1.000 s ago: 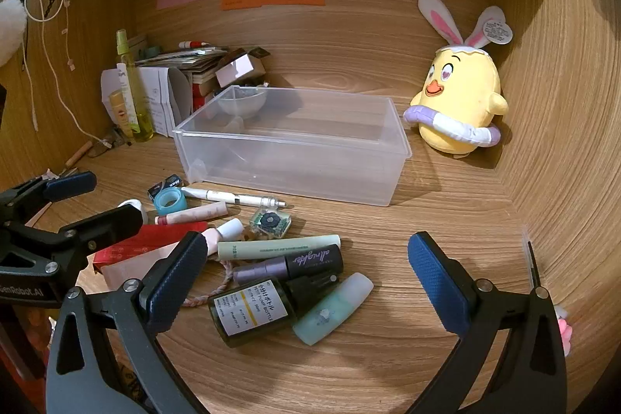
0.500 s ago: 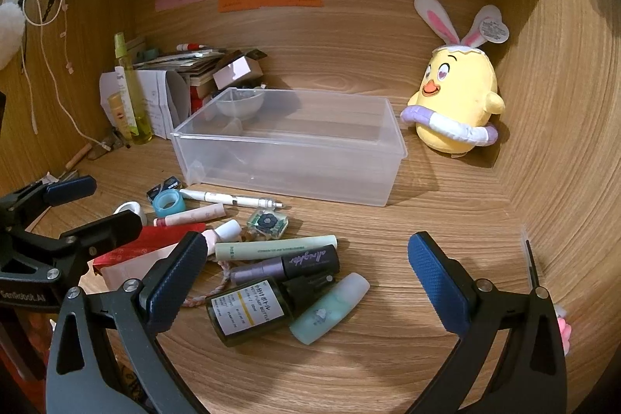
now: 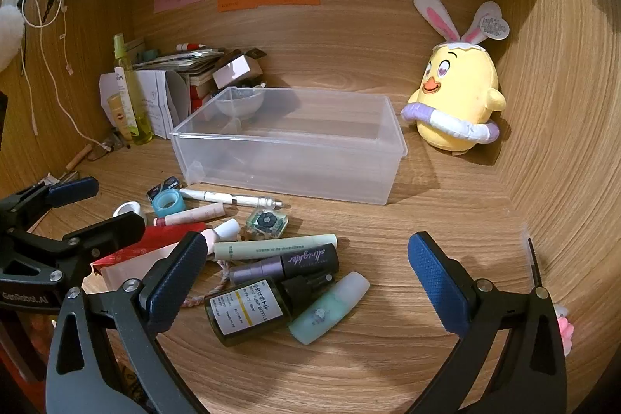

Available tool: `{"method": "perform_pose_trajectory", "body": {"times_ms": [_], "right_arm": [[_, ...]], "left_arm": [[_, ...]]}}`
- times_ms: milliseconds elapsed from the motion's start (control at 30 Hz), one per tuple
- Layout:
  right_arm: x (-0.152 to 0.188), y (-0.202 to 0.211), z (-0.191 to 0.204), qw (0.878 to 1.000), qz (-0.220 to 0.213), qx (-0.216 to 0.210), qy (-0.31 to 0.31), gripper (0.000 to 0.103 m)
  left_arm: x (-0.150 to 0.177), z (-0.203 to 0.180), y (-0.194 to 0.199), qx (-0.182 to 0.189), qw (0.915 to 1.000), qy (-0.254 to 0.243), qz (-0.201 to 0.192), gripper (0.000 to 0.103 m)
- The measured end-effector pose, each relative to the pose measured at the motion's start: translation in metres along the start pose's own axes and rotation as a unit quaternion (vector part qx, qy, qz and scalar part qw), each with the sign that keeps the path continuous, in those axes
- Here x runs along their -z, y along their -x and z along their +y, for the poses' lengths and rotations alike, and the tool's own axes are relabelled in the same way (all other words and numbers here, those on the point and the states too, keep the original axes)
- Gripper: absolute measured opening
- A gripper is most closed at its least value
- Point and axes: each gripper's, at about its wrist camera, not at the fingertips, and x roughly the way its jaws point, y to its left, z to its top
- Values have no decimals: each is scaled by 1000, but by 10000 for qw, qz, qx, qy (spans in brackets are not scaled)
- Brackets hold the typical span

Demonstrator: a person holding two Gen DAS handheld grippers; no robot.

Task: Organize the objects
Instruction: 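Reach the left tool toward the white tape roll and the right tool toward the mint-green tube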

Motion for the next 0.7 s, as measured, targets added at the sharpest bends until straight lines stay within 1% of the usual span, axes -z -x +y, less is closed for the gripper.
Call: {"method": "perform_pose_trajectory", "body": {"times_ms": [167,300,467,600,667,700], "right_arm": [[0,-3,-1,10000,21,-16,-14,103],[3,-6,-3,9999,78,-52,-44,103],[12,-16,-9,9995,283,-87,-110,103],[22,-26,-17,9985,493,-70,-243,103],[27,-31,-22,9976,599,-91,-346,103],[29,-34,-24,9971,650,-116,-390,103]], "left_arm": [[1,4,-2,-2,10000,12,21,103],[3,15,-7,-4,9999,96,94,103],[14,33,-17,-169,9993,153,308,103],[21,54,-24,-297,9979,374,441,103],[22,65,-26,-380,9968,521,476,100],[22,71,-28,-401,9960,610,511,92]]}}
